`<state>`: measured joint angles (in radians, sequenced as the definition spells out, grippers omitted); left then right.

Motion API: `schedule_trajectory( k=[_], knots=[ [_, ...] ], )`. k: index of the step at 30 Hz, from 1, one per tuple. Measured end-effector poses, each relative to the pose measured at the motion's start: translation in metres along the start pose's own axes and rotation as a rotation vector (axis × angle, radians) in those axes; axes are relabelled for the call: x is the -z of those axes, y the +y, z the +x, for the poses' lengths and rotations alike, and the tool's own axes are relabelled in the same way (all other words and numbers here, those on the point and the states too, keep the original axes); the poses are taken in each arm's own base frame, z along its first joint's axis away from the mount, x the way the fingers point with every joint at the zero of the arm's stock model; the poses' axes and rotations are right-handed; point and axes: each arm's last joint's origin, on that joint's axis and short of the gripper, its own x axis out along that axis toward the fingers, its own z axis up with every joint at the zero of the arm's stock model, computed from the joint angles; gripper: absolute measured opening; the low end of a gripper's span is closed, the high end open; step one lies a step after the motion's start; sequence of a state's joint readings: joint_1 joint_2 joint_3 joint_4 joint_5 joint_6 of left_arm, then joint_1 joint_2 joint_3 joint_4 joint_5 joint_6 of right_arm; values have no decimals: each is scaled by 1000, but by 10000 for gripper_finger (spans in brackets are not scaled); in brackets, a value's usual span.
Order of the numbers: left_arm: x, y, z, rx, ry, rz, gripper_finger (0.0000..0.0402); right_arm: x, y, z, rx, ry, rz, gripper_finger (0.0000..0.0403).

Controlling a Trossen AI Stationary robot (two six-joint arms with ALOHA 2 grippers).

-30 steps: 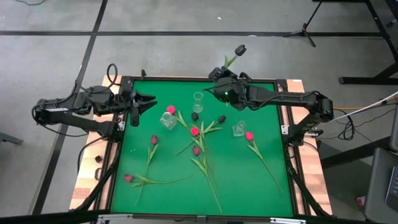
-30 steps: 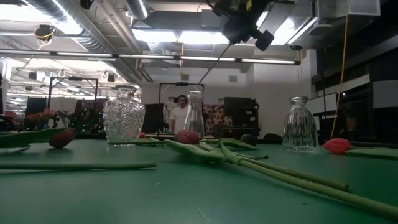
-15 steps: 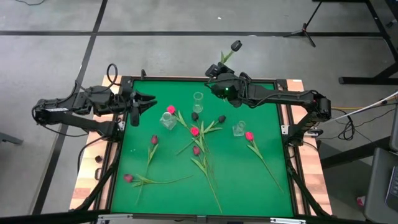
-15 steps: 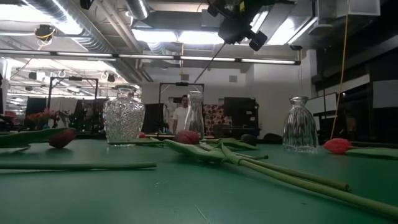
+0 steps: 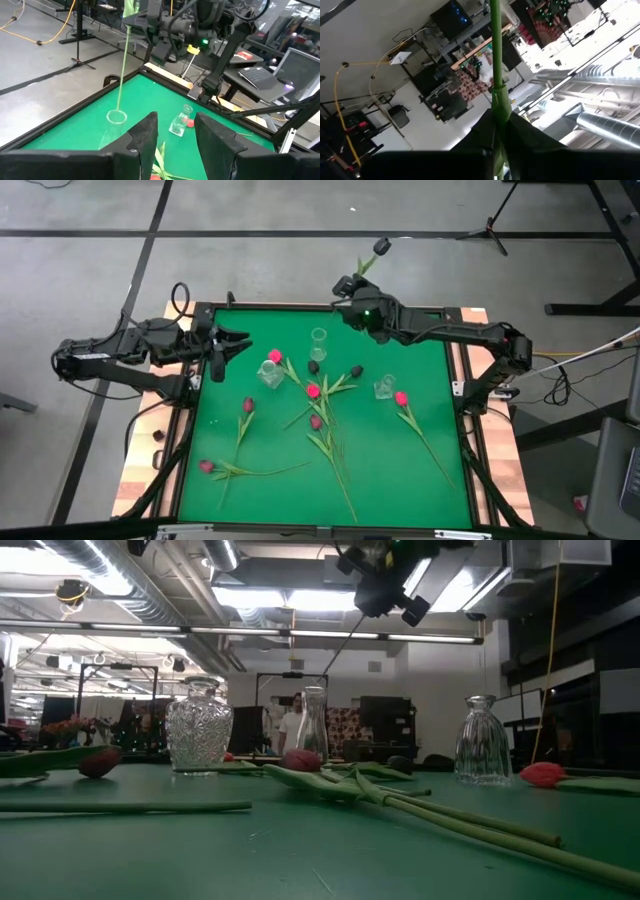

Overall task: Sort flowers into vase by color
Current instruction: Put the right black tulip into the top transparent vase

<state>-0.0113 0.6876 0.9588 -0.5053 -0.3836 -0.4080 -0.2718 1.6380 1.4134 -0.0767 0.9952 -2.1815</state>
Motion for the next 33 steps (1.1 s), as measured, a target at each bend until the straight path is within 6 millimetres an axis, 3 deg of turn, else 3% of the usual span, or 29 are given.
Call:
schedule_trajectory(
  k=[10,17,23,27,33],
  knots=[
    [1,-1,6,-28,7,7,128,-1,-9,-6,79,-18,38,26],
    [6,-9,52,4,76,54,128,-3,-21,-23,136,11,57,26],
    [5,9,96,94,141,85,128,-17,-32,-54,219,-54,36,26],
    [-6,26,105,301,139,29,128,-26,-37,-72,278,-109,17,26],
    [-3,45,119,433,236,-36,128,-32,-40,-86,341,-170,8,26]
  ],
)
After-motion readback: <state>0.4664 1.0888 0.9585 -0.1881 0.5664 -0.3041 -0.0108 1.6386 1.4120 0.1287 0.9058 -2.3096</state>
